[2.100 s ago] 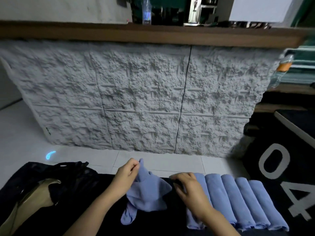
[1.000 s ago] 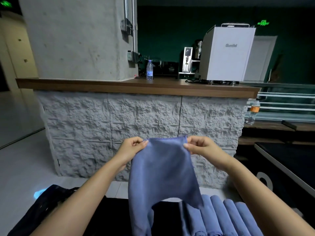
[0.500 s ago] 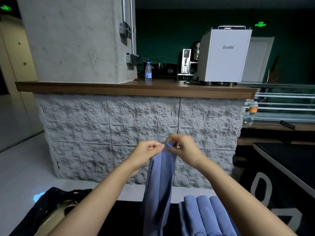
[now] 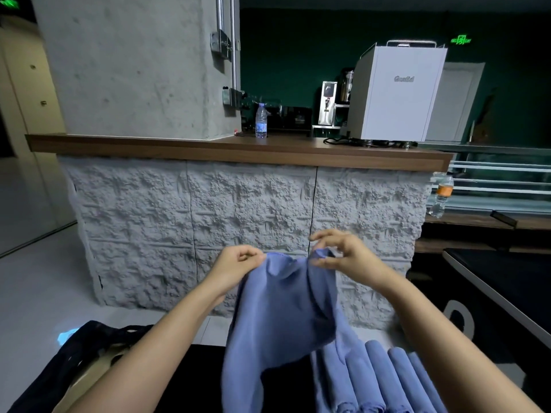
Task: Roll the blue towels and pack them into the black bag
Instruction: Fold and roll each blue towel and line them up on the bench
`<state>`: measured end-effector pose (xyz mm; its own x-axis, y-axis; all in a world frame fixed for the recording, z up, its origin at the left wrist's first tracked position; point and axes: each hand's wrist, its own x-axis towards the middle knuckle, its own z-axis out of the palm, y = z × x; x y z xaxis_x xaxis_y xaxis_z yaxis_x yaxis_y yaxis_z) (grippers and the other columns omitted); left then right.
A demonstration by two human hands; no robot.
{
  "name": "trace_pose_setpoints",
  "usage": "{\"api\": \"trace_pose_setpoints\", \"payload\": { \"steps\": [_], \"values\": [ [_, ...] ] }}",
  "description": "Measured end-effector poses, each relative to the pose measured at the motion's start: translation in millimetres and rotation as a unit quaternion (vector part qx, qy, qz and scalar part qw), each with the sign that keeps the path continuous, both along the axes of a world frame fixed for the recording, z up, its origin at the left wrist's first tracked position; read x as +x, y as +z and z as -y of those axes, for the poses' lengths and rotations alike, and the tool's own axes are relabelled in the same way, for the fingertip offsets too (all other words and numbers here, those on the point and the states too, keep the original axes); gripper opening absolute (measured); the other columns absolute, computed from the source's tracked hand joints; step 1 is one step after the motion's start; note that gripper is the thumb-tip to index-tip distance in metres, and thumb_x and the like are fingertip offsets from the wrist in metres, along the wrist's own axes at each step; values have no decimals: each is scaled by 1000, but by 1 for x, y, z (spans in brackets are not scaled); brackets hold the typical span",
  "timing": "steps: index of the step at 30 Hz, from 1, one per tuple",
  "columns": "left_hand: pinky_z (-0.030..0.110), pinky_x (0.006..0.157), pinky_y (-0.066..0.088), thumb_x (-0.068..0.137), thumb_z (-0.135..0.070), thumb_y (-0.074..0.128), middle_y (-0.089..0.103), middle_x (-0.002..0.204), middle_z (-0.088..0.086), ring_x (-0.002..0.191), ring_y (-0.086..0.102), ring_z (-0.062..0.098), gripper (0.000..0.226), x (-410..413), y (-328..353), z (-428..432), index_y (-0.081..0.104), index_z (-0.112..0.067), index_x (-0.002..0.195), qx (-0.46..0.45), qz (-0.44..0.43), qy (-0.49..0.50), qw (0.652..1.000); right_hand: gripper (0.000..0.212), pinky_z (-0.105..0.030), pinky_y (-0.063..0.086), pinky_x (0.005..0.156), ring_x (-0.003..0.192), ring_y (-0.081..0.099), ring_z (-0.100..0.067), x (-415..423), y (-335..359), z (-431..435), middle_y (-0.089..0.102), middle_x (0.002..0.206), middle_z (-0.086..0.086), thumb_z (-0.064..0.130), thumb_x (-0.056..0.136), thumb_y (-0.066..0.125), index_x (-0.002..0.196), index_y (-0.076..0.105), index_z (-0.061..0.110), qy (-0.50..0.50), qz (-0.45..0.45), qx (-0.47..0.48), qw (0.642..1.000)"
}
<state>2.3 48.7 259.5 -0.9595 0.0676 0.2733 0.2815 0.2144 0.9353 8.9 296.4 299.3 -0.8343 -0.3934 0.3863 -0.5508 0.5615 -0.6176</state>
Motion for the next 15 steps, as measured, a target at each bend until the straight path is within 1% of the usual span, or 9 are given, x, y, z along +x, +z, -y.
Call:
{"api": "trace_pose_setpoints", "payload": {
  "steps": [2,3,5,6,7,9,12,14,15],
  "values": [
    [10,70,46,86,0,62,68,77,0,69,59,-1,15,2,7,-21,68,-12,79,-7,-20,-37,999,10,-17,39,92,106,58,-7,0,-3,19,62,117,2,14,78,76,83,69,9,23,-8,14,1000],
    [12,72,47,86,0,62,68,79,2,71,60,1,14,4,10,-29,68,-11,80,-4,-25,-50,998,10,-19,42,87,99,60,-6,1,-4,26,65,111,1,13,79,75,84,69,7,29,1,6,1000],
    [15,77,48,87,-4,62,69,85,5,78,62,5,10,5,15,-37,69,-10,85,4,-31,-50,998,8,-21,42,68,75,55,-4,1,-6,36,65,88,-1,11,80,73,82,66,9,22,10,-10,1000],
    [13,77,48,87,-5,63,70,87,5,80,63,5,8,5,16,-37,69,-9,87,11,-32,-47,998,8,-21,39,63,69,51,-4,0,-7,38,63,80,-4,11,81,72,81,64,13,13,5,-15,1000],
    [11,76,48,87,-6,63,70,87,3,80,63,3,7,5,16,-34,70,-7,89,20,-29,-48,998,9,-22,38,62,67,49,-5,-1,-8,39,63,78,-7,11,82,71,82,62,14,9,0,-26,1000],
    [9,72,47,86,-8,64,71,85,0,77,63,0,7,4,12,-26,71,-6,90,26,-9,-56,998,11,-23,39,64,70,50,-7,-4,-11,40,63,79,-7,10,83,69,89,60,13,7,-1,-63,998],
    [10,65,43,86,-13,65,69,75,-7,70,59,0,10,5,-3,-11,70,-13,77,-8,40,-76,996,19,-25,43,73,80,57,-9,-10,-14,36,65,88,-1,6,84,67,101,61,11,-40,-11,-90,995],
    [13,66,42,87,-15,65,69,76,-3,71,58,4,13,7,-16,0,69,-12,74,-33,71,-94,993,19,-30,46,80,89,61,-13,-15,-15,29,68,94,0,6,83,67,101,64,12,-86,-28,-89,992],
    [14,66,42,87,-15,65,69,77,-1,73,58,5,13,7,-21,6,69,-11,75,-46,80,-94,991,17,-32,46,80,89,62,-14,-17,-15,25,68,93,0,8,83,68,99,64,14,-104,-36,-84,990]
  ]
}}
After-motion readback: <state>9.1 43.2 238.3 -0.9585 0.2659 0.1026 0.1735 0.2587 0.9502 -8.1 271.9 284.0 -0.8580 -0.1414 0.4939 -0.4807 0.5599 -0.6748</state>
